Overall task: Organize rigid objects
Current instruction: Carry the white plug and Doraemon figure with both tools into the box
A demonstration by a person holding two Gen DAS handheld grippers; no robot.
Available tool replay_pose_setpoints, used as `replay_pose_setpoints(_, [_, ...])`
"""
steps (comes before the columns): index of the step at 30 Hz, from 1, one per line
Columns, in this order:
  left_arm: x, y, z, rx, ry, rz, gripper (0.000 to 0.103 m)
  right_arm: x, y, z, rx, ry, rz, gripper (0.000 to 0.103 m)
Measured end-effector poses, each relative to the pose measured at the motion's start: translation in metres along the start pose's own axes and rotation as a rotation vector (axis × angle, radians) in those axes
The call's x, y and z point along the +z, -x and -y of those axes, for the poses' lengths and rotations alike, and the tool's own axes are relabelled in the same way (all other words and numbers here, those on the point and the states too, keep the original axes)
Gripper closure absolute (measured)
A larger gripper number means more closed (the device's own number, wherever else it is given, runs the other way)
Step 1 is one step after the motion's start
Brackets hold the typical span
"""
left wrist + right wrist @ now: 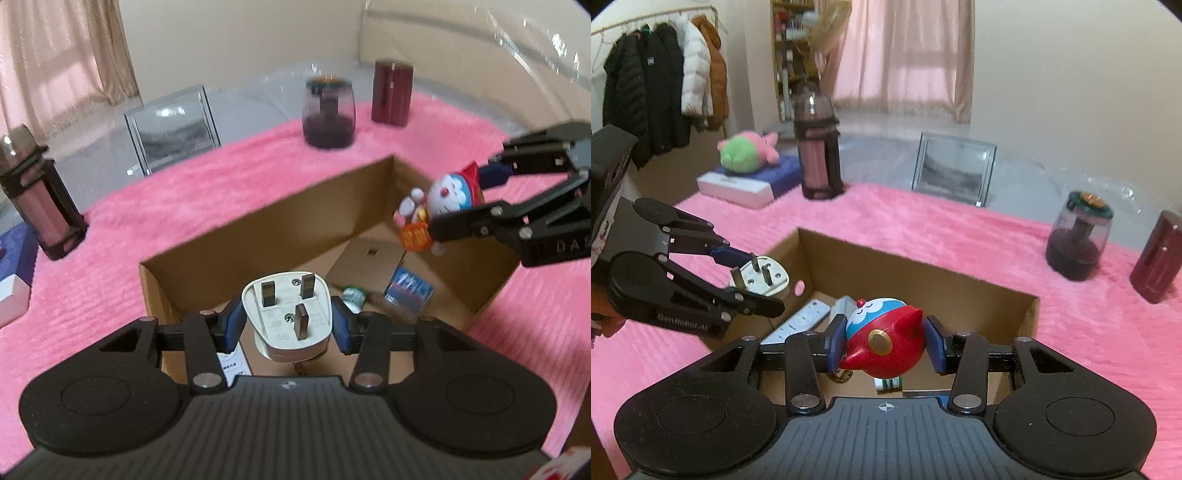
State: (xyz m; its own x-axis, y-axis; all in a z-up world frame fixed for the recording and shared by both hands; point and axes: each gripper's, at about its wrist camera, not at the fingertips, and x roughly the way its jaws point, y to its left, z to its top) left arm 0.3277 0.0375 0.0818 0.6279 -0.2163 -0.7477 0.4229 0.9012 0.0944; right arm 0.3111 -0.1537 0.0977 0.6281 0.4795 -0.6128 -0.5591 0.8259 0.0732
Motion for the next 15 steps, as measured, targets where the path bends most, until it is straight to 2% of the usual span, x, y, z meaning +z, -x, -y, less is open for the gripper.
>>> replay_pose_setpoints(10, [-0.011, -0.066, -0.018, -0.002, -0.031, -0.170, 0.060, 0.007, -0.075, 0.013, 0.045, -0.034, -0.153, 0.061])
replay_pose_setpoints(15, [-0.014, -0.089, -0.025, -0.009, -0.028, -0.235, 0.060, 0.009, -0.098, 0.015, 0.048, -0.045, -0.196, 0.061])
